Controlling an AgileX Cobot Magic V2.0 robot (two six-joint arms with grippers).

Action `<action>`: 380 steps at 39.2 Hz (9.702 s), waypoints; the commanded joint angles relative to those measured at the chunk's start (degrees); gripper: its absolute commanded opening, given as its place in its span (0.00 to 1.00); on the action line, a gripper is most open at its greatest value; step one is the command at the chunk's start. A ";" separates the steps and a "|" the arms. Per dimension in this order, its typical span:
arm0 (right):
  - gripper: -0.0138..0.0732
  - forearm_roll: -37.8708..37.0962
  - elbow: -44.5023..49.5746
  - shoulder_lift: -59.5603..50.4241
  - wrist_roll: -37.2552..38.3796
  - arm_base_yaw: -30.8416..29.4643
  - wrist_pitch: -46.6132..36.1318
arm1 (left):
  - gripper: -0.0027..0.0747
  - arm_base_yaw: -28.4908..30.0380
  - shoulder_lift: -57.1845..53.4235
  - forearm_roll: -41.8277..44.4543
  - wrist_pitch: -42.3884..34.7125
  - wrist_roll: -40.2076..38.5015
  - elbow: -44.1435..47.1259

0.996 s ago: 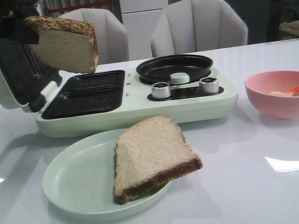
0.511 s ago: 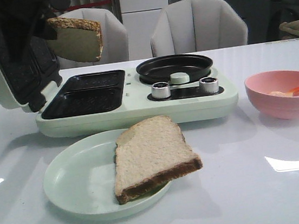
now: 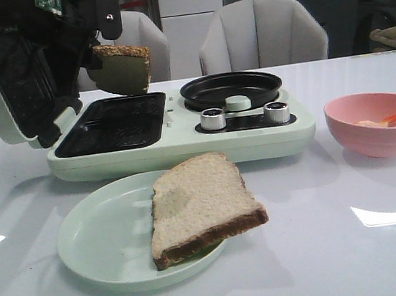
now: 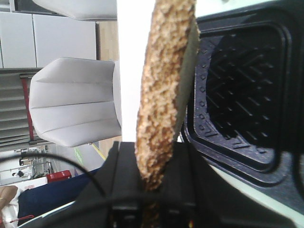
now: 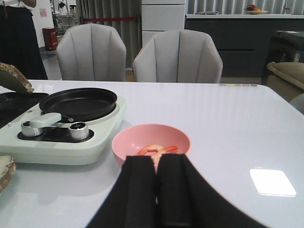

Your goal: Make breakfast with bread and shrimp

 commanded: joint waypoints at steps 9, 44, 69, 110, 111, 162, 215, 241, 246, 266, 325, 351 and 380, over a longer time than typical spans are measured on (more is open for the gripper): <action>0.32 -0.81 -0.91 -1.24 0.10 -0.23 -5.10 | 0.18 2.21 1.43 -0.10 -4.05 -2.00 -7.14; 0.32 -0.81 -0.91 -1.24 0.10 -0.23 -5.10 | 0.22 2.40 3.22 -4.69 -5.90 -5.78 -1.20; 0.32 -0.81 -0.91 -1.24 0.10 -0.23 -5.10 | 0.67 0.78 1.21 -4.49 -4.09 -9.15 0.72; 0.32 -0.81 -0.91 -1.24 0.10 -0.23 -5.10 | 0.67 -6.50 -22.75 -35.11 6.35 -9.15 5.90; 0.32 -0.81 -0.91 -1.24 0.10 -0.23 -5.10 | 0.67 -6.48 -23.62 -36.62 6.65 -9.15 6.01; 0.32 -0.81 -0.91 -1.24 0.10 -0.23 -5.10 | 0.67 9.50 -91.04 -72.07 6.14 5.27 55.94; 0.32 -0.81 -0.91 -1.24 -0.02 -0.23 -6.09 | 0.67 7.35 -111.23 -80.02 8.33 4.50 67.39; 0.32 -0.82 -18.39 15.34 -0.22 -0.13 6.73 | 0.67 7.35 -111.23 -80.02 8.33 4.50 67.39; 0.32 0.13 -18.39 15.94 -0.17 -0.13 8.11 | 0.67 7.35 -111.23 -80.02 8.33 4.50 67.39; 0.71 5.92 -24.77 29.35 -0.17 0.09 12.35 | 0.67 7.35 -111.23 -80.02 8.33 4.50 67.39; 0.71 91.69 -49.35 99.65 -71.22 2.34 42.91 | 0.67 7.35 -111.23 -80.02 8.33 4.50 67.39; 0.71 95.79 -54.46 105.48 -74.30 8.58 40.86 | 0.67 7.35 -111.23 -80.02 8.33 4.50 67.39; 0.71 98.89 -54.57 109.97 -74.36 9.44 45.26 | 0.67 7.35 -111.23 -80.02 8.33 4.50 67.39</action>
